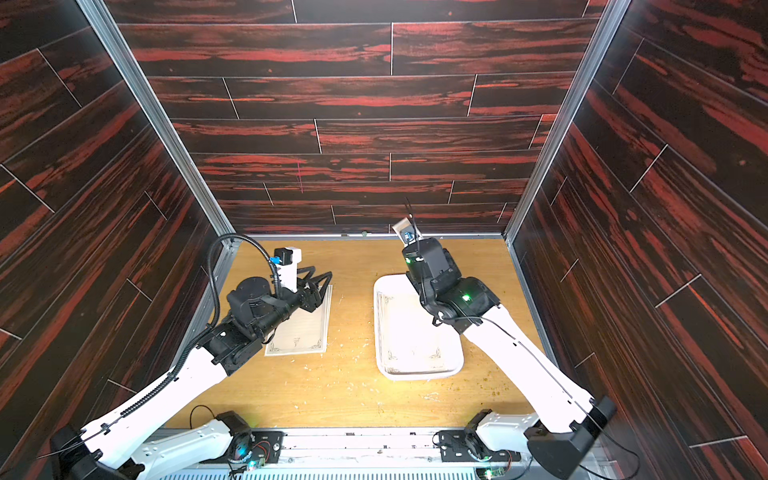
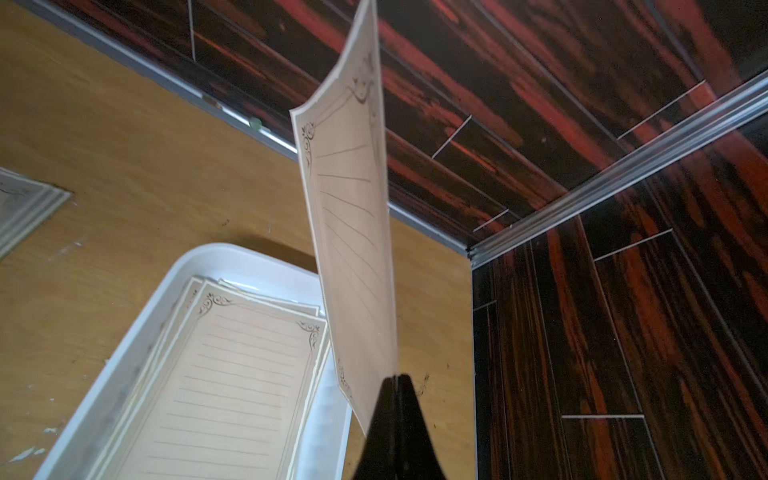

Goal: Take out the stationery paper from the storage box
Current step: Pick up the stationery paper from the storage box.

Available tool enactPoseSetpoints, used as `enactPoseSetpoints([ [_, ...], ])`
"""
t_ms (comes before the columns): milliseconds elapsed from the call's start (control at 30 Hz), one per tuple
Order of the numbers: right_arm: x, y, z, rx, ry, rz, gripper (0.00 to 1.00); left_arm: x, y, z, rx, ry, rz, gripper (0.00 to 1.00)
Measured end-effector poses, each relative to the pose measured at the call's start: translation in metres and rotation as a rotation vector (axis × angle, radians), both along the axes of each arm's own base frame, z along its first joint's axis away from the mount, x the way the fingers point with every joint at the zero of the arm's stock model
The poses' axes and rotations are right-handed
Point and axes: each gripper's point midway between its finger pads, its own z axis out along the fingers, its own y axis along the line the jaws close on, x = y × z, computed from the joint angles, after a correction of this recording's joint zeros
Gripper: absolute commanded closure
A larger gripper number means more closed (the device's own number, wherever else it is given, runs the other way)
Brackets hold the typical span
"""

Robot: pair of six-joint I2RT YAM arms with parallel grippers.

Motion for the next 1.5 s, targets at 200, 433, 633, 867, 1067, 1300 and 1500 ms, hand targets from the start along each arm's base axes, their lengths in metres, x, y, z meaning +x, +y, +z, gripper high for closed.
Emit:
enactPoseSetpoints([
  [200,-0.023,0.006,0.046,0.129,-0.121,0.139,1.0,-0.014,-0.009,0.015,0.024,-0.08,-0.094,0.25],
  [433,-0.077,0.026,0.096,0.355,-0.254,0.454,1.0,-0.028,-0.026,0.024,0.021,-0.136,-0.226,0.25],
  [633,-0.115,0.041,0.133,0.475,-0.332,0.671,1.0,-0.049,-0.048,0.047,-0.009,-0.188,-0.409,0.28],
  [867,-0.142,0.058,0.146,0.534,-0.325,0.851,1.0,-0.072,-0.054,0.095,-0.067,-0.299,-0.519,0.32],
  [1067,-0.156,0.066,0.149,0.567,-0.299,0.941,1.0,-0.089,-0.047,0.115,-0.099,-0.357,-0.54,0.44],
  [1300,-0.173,0.07,0.159,0.606,-0.275,1.02,1.0,-0.125,-0.035,0.139,-0.111,-0.463,-0.608,0.68],
  [1500,-0.195,0.068,0.176,0.653,-0.274,1.105,1.0,-0.143,-0.037,0.14,-0.095,-0.479,-0.696,0.64],
])
